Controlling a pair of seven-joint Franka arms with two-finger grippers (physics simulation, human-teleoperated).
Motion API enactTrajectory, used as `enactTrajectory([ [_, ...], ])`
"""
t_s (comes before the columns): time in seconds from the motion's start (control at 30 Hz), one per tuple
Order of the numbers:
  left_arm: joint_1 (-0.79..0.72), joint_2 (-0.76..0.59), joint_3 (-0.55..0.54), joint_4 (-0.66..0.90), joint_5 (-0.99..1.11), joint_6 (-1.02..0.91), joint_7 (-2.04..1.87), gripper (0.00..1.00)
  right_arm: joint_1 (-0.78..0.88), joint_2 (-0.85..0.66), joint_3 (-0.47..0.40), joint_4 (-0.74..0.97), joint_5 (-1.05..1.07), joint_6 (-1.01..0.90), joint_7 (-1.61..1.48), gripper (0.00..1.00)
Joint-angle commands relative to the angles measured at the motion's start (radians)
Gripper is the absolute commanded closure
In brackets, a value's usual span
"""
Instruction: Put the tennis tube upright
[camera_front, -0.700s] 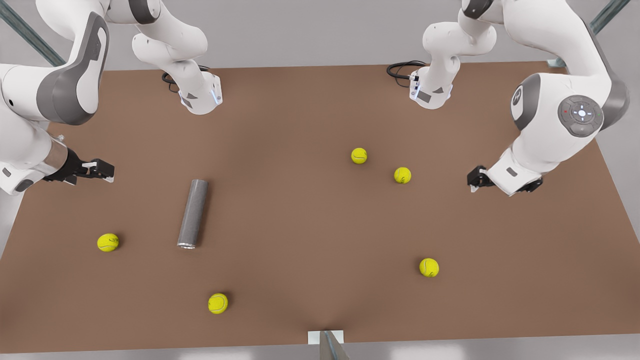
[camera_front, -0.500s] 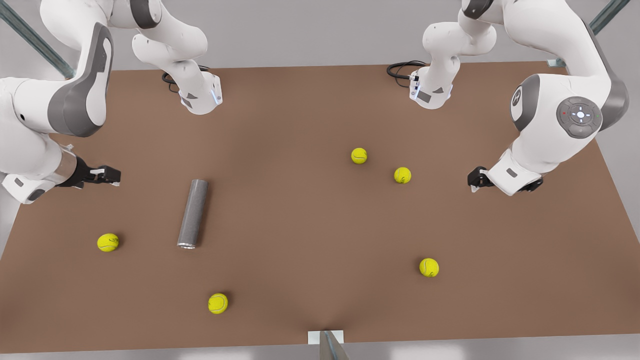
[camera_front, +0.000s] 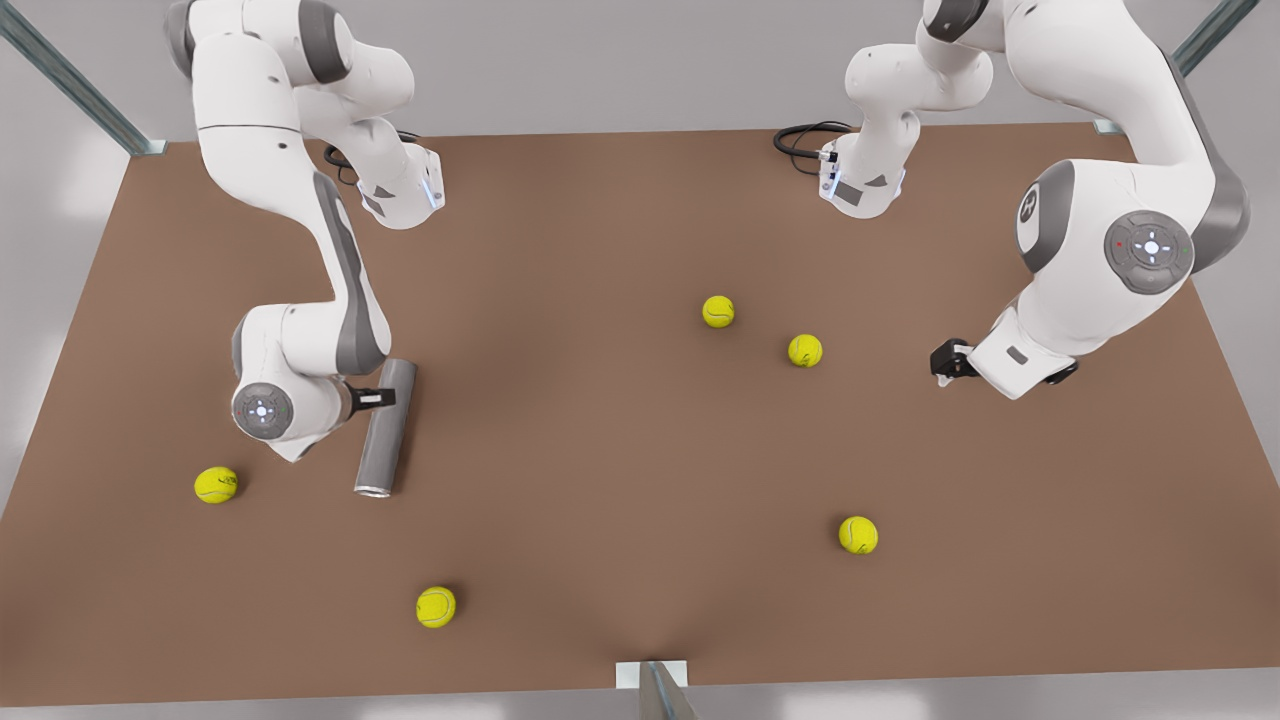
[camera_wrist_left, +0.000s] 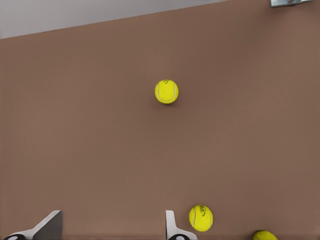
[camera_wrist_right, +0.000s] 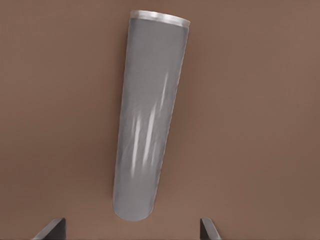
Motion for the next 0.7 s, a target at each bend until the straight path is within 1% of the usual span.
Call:
enactTrajectory([
  [0.0, 0.000, -0.001, 0.000, 0.000, -0.001, -0.001, -0.021, 0.00, 0.003, -0.028, 0.000, -0.097, 0.002, 0.425, 0.138, 0.00],
  [0.07, 0.000, 0.003, 0.000, 0.000, -0.001, 0.002, -0.019, 0.00, 0.009, -0.029, 0.000, -0.176, 0.002, 0.556, 0.138, 0.00],
  [0.13, 0.000, 0.005, 0.000, -0.001, -0.001, 0.000, -0.021, 0.00, 0.007, -0.025, 0.000, -0.203, 0.002, 0.593, 0.136, 0.00],
  [0.37, 0.000, 0.017, 0.000, 0.000, 0.001, 0.005, -0.021, 0.00, 0.027, 0.015, 0.000, -0.232, 0.002, 0.570, 0.176, 0.00],
  [0.5, 0.000, 0.019, 0.000, 0.000, 0.004, 0.006, -0.021, 0.00, 0.026, 0.023, -0.001, -0.232, 0.005, 0.510, 0.184, 0.00],
  [0.6, 0.000, 0.025, 0.000, 0.002, 0.005, 0.006, -0.021, 0.00, 0.026, 0.011, -0.001, -0.227, 0.005, 0.461, 0.358, 0.00],
  [0.67, 0.000, 0.025, 0.000, 0.002, 0.007, 0.006, -0.022, 0.00, 0.026, 0.021, -0.001, -0.223, 0.006, 0.448, 0.388, 0.00],
])
